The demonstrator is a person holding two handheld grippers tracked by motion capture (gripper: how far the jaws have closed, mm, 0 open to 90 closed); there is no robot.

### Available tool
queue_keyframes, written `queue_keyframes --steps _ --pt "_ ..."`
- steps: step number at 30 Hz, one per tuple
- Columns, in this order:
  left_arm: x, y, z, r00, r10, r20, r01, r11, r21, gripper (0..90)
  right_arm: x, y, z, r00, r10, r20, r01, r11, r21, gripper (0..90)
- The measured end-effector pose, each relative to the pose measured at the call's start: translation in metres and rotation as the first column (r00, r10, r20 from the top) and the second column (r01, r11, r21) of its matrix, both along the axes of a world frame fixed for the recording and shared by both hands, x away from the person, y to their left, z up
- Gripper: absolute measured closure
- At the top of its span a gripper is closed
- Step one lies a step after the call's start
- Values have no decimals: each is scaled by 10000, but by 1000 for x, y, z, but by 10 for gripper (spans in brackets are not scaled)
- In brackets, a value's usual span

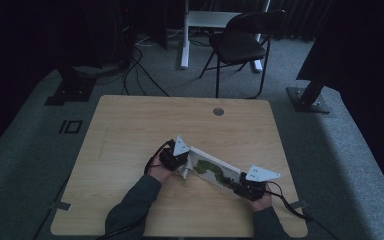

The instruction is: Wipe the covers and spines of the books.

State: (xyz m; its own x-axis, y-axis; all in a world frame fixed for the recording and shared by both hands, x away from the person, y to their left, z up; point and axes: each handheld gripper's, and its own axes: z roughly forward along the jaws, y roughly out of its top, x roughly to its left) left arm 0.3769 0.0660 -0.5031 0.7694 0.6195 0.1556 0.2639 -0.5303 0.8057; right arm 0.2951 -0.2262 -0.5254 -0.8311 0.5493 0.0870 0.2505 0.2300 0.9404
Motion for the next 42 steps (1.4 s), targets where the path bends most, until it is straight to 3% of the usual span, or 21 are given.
queue_keyframes --steps 9,11,24,33,42 --pt "-4 -5 0 9998 -201 -88 199 9996 -196 885 6 9 -1 10000 -55 31 55 9999 91 763" --pt "-6 -8 1 9999 -153 2 153 9999 -59 888 7 10 -2 10000 -65 27 65 9998 161 763" --pt "-4 -5 0 9998 136 -154 -139 9997 -195 891 4 18 1 9989 -422 225 410 9979 508 767" --pt "-7 -3 14 9997 -174 180 181 9990 -405 886 1 14 7 9989 -412 211 386 9930 1113 778" --pt "-8 -1 23 9990 -384 239 398 9974 -603 875 -6 13 14 9971 -517 559 462 9944 955 780"
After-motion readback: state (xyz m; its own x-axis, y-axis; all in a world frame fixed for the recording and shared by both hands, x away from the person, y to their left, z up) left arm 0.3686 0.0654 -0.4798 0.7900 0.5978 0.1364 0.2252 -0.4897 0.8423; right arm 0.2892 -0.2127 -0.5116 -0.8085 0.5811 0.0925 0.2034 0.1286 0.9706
